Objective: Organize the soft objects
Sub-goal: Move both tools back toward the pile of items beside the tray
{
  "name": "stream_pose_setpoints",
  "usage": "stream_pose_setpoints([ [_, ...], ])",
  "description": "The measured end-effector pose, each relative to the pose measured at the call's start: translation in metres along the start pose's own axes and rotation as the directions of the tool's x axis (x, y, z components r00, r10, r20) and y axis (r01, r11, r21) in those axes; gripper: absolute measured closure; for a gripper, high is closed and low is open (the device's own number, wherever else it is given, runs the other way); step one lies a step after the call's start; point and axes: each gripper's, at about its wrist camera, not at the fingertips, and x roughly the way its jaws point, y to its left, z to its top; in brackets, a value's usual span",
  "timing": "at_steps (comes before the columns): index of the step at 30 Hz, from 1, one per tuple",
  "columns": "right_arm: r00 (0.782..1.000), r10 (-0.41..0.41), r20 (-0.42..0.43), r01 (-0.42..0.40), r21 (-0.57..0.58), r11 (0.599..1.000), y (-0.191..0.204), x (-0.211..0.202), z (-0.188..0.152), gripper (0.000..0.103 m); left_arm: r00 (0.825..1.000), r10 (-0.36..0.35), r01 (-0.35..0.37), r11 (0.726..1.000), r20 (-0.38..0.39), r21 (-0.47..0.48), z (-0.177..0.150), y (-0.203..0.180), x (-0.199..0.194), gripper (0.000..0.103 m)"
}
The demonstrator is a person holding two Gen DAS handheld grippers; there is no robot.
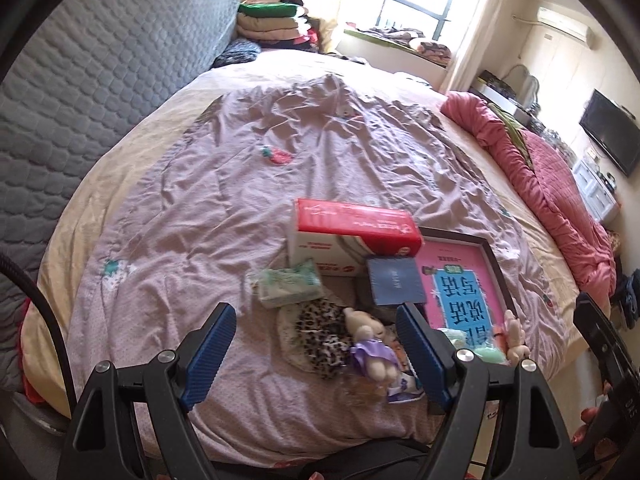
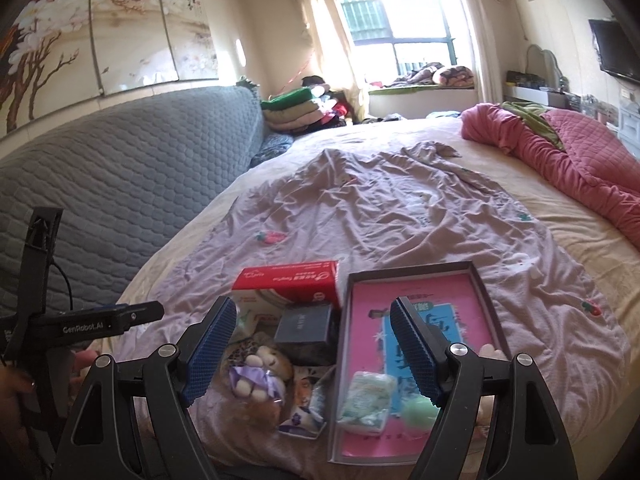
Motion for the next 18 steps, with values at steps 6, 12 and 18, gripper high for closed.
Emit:
stream_pose_setpoints([
  [6, 0.999, 0.017, -0.029, -0.017, -0.018, 1.0, 0.01, 0.012, -0.007, 0.022, 1.0, 0.019, -0.019, 0.999, -0.01, -0.033, -0.003, 0.02, 0.006, 0.022],
  [12, 0.997, 0.029, -0.076, -0.033, -0.041, 0.999, 0.022, 0.031, -0.017, 0.022, 0.997, 0.064, -0.065, 0.997, -0.031, -0.048, -0.009, 0.038, 0.021, 0.022],
  [18, 0.992, 0.031, -0.12, -0.039, -0.057, 0.998, 0.032, 0.05, -0.027, 0.022, 0.997, 0.047, -0.051, 0.996, -0.055, -0.073, -0.015, 0.05, 0.034, 0.022],
])
